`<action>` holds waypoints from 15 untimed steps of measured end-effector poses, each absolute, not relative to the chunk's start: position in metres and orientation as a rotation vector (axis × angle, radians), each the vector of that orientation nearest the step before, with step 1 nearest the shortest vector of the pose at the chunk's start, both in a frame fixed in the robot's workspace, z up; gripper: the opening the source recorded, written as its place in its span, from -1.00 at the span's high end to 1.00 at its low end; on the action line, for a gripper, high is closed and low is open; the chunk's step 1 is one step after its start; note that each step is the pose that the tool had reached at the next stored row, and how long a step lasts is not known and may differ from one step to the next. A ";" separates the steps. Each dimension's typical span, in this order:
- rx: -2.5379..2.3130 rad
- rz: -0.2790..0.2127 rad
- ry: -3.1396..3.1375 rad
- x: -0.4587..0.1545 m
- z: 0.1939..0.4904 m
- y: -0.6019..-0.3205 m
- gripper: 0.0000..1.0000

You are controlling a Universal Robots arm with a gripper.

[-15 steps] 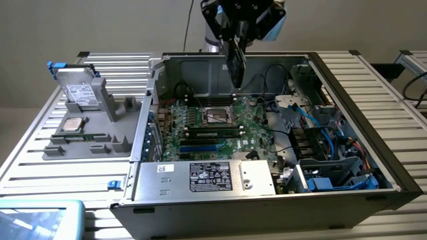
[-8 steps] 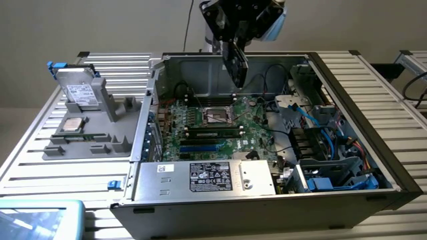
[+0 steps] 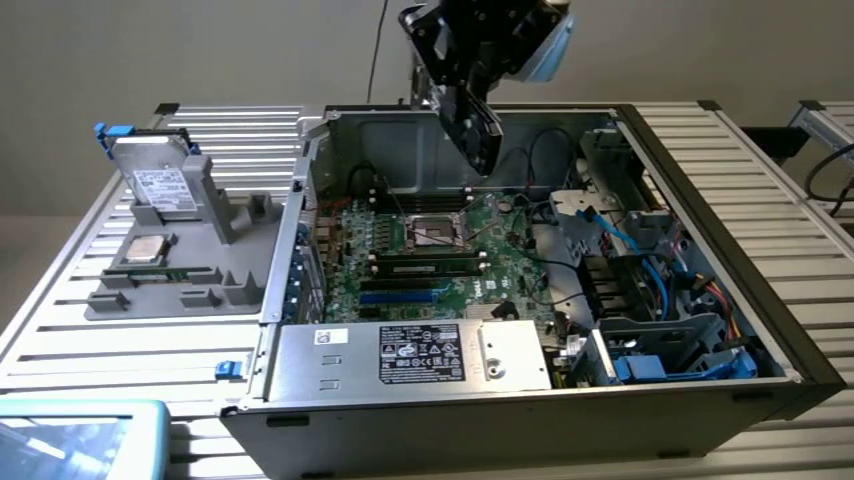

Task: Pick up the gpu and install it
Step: 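Insert the gpu into the slot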

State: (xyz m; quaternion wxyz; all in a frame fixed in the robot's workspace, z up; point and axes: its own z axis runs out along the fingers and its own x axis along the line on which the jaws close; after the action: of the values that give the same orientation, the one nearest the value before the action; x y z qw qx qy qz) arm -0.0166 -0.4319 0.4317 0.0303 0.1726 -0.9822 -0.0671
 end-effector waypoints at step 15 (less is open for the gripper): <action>0.932 -0.192 -2.912 -0.017 0.431 -0.432 0.44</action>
State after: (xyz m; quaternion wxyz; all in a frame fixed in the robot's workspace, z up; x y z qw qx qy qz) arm -0.0166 -0.4319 0.4312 0.0391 0.3042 -0.9498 -0.0626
